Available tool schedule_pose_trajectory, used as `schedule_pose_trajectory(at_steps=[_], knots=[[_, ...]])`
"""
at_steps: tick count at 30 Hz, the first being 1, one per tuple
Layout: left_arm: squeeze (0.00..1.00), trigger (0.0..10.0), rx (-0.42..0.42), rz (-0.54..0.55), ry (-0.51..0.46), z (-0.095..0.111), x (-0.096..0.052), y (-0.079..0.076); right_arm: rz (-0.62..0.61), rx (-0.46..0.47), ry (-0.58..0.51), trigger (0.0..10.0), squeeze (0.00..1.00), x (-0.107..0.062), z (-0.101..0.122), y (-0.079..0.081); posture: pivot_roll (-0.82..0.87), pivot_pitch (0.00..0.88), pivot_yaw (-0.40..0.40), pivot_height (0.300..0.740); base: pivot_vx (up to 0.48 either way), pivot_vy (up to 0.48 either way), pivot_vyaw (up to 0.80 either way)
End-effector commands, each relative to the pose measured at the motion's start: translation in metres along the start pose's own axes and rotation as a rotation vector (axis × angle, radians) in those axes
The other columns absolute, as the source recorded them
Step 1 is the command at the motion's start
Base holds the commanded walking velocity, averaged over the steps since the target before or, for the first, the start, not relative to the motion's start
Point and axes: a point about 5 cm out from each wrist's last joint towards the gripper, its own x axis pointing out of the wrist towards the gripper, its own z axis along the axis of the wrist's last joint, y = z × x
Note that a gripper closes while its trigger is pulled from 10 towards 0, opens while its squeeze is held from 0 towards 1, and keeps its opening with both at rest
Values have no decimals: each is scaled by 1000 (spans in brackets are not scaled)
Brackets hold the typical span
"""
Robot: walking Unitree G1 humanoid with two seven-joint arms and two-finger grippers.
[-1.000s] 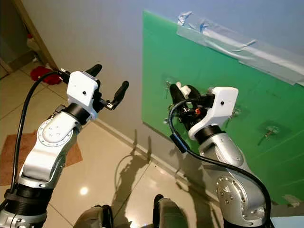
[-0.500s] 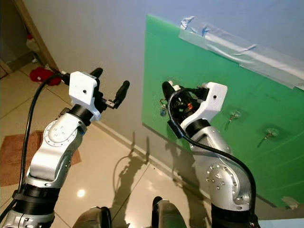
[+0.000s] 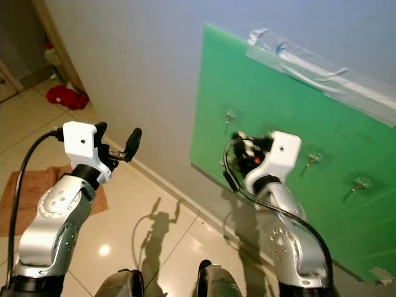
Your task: Hang keys on a hook
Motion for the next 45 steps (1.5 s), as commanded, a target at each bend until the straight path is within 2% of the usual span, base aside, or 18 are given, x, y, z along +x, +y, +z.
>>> schedule_pose_trajectory(at_steps=[1, 2, 5, 10, 15, 20, 24, 26, 28, 35, 41, 45], knots=[[0, 10000, 25, -57, -9, 5, 1, -11, -26, -86, -56, 0, 0, -5, 6, -1, -67, 154, -13, 740, 0, 0, 0], [0, 10000, 37, -66, -7, 5, 2, -12, -51, -140, -50, 0, 0, -8, 2, -5, -69, 155, -11, 740, 0, 0, 0], [0, 10000, 34, -71, -1, 4, 5, -13, -91, -170, -34, 0, 0, -12, -6, -9, -70, 156, -1, 740, 0, 0, 0], [0, 10000, 60, -81, 6, 4, 9, -10, -69, -195, -76, 0, 0, -3, -5, -4, -60, 151, 9, 740, 0, 0, 0], [0, 10000, 55, -109, 35, -4, 10, -11, -36, -214, -119, 0, 0, 4, 6, 6, -77, 129, 8, 740, 0, 0, 0], [0, 10000, 28, -146, 82, -19, 18, -17, 10, -214, -168, 0, 0, 11, 26, 17, -97, 113, -14, 740, 0, 0, 0], [0, 10000, 66, -181, 95, -26, 27, -25, 43, -190, -194, 0, 0, 14, 39, 25, -102, 110, -26, 740, 0, 0, 0], [0, 10000, 87, -206, 84, -26, 31, -29, 67, -180, -200, 0, 0, 14, 42, 30, -98, 107, -36, 740, 0, 0, 0], [0, 10000, 73, -242, 71, -25, 38, -34, 101, -154, -185, 0, 0, 12, 42, 35, -98, 106, -36, 740, 0, 0, 0], [0, 10000, 63, -291, 52, -24, 46, -41, 192, -103, -176, 0, 0, 8, 46, 48, -104, 110, -31, 740, 0, 0, 0], [0, 10000, 53, -396, -2, -13, 49, -57, 262, -116, -165, 0, 0, 10, 50, 56, -108, 113, -31, 740, 0, 0, 0], [0, 10000, 47, -418, -18, -7, 52, -63, 307, -123, -183, 0, 0, 12, 59, 65, -118, 112, -26, 740, 0, 0, 0]])
